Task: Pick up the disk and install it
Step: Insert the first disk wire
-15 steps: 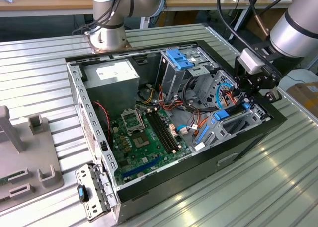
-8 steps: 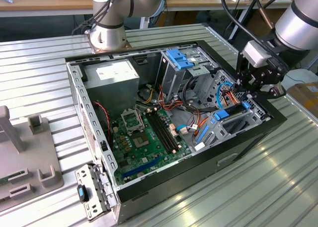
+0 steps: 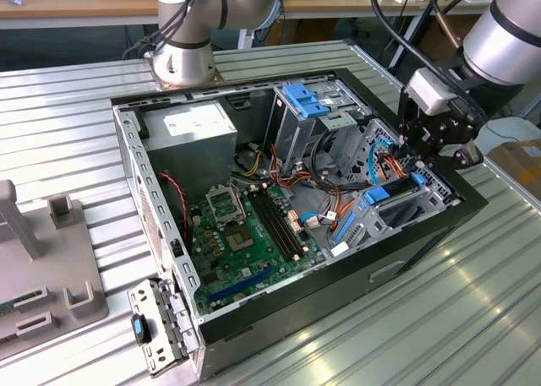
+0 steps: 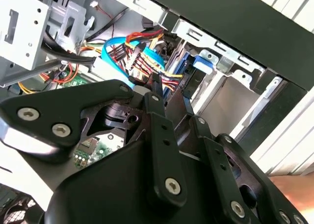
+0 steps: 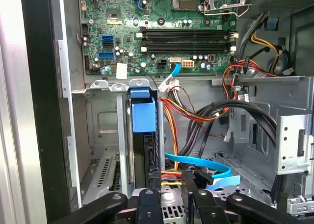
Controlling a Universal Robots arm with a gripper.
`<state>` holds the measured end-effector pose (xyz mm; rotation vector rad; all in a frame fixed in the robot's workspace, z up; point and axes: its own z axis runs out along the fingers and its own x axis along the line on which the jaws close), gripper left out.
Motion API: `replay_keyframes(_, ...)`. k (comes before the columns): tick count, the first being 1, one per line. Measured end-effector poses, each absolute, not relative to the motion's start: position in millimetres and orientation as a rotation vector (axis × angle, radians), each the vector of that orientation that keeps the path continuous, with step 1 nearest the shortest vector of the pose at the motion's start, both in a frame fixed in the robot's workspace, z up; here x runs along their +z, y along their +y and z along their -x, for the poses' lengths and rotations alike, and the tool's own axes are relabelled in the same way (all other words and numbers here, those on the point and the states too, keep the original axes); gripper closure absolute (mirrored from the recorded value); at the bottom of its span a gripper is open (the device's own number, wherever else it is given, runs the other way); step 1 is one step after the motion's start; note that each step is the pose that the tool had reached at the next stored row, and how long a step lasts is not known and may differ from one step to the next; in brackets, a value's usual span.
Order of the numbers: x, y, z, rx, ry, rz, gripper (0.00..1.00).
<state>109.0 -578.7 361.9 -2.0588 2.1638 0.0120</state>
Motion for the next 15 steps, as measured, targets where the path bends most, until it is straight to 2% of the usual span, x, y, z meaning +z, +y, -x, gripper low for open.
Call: replay_keyframes(15,363.7,-578.6,-110.2,0.009,2.166,2.059,0.69)
